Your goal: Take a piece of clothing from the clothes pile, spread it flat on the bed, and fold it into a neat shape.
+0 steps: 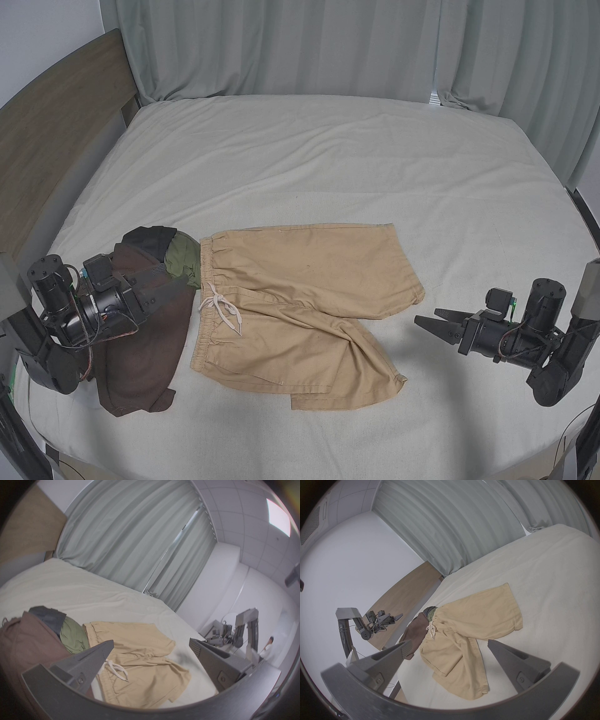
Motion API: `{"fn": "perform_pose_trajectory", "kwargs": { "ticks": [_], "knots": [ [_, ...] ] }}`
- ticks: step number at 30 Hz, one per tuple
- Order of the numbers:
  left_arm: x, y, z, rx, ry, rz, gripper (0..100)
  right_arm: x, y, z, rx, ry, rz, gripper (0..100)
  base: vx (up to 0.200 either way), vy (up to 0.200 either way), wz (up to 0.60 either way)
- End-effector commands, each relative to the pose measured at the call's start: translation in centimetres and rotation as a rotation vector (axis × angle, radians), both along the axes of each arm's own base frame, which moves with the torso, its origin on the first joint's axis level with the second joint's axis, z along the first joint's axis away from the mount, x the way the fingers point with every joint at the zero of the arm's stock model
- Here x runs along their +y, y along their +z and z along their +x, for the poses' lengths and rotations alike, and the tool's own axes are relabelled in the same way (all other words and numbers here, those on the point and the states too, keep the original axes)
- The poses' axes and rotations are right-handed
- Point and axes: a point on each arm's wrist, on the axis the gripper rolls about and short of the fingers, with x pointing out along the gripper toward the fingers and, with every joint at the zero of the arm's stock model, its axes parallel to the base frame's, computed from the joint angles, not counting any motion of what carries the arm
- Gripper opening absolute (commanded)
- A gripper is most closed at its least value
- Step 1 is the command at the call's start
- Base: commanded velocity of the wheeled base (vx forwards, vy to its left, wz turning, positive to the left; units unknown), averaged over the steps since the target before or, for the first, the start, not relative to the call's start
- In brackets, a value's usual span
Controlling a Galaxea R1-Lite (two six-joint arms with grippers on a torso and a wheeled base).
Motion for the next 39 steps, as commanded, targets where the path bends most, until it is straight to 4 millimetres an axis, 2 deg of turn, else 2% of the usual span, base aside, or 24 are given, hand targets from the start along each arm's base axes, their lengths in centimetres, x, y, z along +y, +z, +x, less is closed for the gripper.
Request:
{"fn": "perform_pose_trajectory", "kwargs": {
  "ticks": [1, 10, 21, 28, 39],
  "knots": [
    [0.2, -1.4, 0.5, -0.027, 0.004, 0.076, 100, -0.1, -1.3, -0.5, 0.064, -0.004, -0.015, 100, 0.0, 0.0, 0.0],
    [-0.1, -1.0, 0.6, -0.132, -0.009, 0.161, 100, -0.1, -2.6, -0.5, 0.119, -0.006, -0.024, 100, 0.0, 0.0, 0.0],
    [-0.1, -1.7, 0.5, -0.109, -0.034, 0.161, 100, -0.2, -5.0, -1.1, 0.232, -0.01, -0.046, 100, 0.0, 0.0, 0.0],
    [-0.1, -2.7, 0.4, -0.1, -0.043, 0.191, 100, 0.1, -7.1, -1.0, 0.305, -0.043, -0.077, 100, 0.0, 0.0, 0.0],
    [0.0, -2.9, 0.4, -0.104, -0.049, 0.199, 100, 0.3, -9.2, -0.7, 0.379, -0.048, -0.088, 100, 0.0, 0.0, 0.0]
  ]
}}
